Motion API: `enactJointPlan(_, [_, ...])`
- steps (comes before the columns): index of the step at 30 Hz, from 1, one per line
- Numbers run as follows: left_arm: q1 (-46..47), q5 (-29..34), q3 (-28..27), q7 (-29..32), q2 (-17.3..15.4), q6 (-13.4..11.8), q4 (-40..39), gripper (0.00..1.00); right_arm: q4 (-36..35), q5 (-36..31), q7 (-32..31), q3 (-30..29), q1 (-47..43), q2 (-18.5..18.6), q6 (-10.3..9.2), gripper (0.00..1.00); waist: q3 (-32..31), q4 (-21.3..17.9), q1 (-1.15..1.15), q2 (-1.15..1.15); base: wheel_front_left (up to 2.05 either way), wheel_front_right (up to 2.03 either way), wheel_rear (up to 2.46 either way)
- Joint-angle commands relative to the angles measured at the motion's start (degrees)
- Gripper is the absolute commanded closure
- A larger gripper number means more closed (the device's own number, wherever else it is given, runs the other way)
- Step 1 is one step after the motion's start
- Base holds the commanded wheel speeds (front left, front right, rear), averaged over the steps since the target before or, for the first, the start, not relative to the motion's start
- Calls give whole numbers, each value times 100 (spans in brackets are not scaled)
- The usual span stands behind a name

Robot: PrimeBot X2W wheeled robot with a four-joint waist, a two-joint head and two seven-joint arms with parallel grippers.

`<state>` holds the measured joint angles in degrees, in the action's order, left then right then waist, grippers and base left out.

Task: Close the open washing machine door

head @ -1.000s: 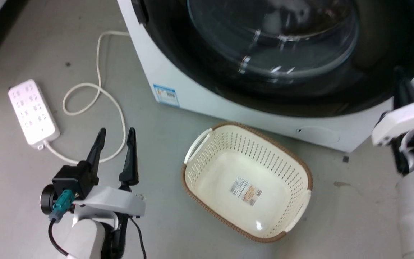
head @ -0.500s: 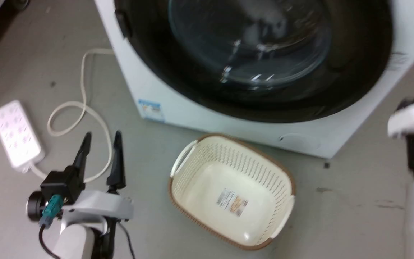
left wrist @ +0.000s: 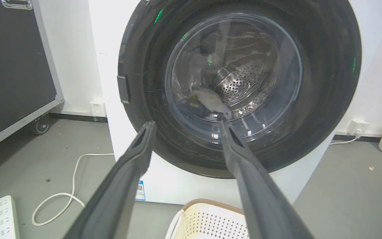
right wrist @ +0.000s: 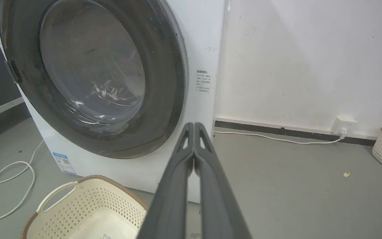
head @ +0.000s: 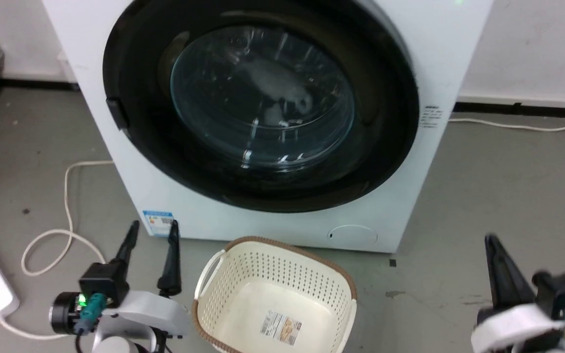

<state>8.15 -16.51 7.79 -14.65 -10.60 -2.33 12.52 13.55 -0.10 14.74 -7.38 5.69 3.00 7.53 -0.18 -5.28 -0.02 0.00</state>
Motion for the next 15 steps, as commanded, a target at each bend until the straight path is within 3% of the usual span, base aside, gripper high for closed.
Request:
enactJointPlan(1, [-74, 62, 77, 26, -25, 41, 63, 0, -87, -27, 5, 28, -189, -12, -4, 100, -92, -62, 2, 0, 0, 0, 0])
enactJointPlan(7, [-78, 107, 226, 98, -42, 81, 182, 0, -246, 25, -136, 103, -598, -12, -4, 100, -144, -32, 2, 0, 0, 0, 0])
enactJointPlan(8, [-80, 95, 230, 106, -39, 81, 197, 0, -255, 67, -178, 111, -629, -12, -4, 81, -150, -28, 2, 0, 0, 0, 0])
enactJointPlan(9, [-83, 83, 231, 109, -38, 78, 209, 0, -255, 124, -230, 110, -652, -12, -4, 27, -156, -22, 2, 0, 0, 0, 0])
enactJointPlan(10, [-87, 67, 226, 111, -33, 71, 220, 0, -274, 138, -247, 104, -666, -12, -4, 0, -161, -15, 2, 0, 0, 0, 0])
enactJointPlan(15, [-81, 4, 221, 119, -19, 51, 261, 0, -326, 233, -322, 163, -708, -12, -4, 0, -171, 17, 2, 0, 0, 0, 0])
